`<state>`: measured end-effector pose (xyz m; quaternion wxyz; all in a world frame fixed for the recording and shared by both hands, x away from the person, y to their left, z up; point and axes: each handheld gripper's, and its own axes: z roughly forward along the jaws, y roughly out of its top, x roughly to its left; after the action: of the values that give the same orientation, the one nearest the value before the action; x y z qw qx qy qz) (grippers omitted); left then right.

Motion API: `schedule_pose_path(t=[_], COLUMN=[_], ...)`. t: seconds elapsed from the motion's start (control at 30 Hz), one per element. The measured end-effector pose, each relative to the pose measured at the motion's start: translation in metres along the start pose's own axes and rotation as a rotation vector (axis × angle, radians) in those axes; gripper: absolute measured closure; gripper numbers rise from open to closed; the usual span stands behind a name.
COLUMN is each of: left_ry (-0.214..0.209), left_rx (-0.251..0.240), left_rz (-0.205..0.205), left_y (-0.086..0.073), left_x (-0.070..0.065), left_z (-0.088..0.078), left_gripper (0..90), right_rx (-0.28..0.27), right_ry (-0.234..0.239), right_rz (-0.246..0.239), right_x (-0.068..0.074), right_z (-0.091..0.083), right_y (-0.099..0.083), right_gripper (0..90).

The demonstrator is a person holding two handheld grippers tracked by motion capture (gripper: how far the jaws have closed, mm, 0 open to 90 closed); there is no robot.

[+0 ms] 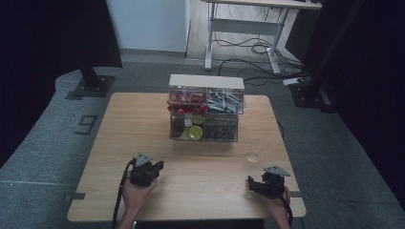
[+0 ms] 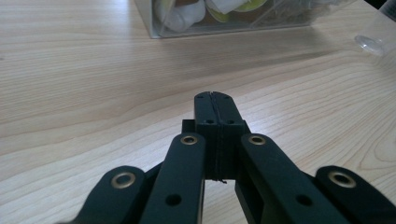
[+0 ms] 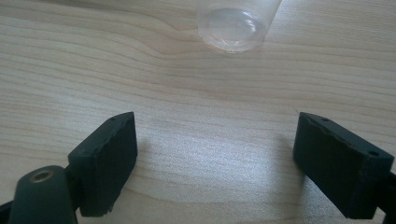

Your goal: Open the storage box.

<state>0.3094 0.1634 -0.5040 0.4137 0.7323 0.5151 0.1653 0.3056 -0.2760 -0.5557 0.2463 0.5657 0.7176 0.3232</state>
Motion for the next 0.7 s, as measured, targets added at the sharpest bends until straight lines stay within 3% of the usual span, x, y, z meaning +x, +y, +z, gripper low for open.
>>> schedule_pose_path(t=[0.7], left_ry=[-0.002], left_rx=[0.017], left_rz=[0.02], left_y=[0.017], left_x=[-0.005], left_z=[0.009], left_gripper=[90.0], right_rx=[-0.001], right_ry=[-0.001], right_rz=[0.0], right_x=[0.0], right_z=[0.0], right_y=[0.0], right_gripper=[14.2])
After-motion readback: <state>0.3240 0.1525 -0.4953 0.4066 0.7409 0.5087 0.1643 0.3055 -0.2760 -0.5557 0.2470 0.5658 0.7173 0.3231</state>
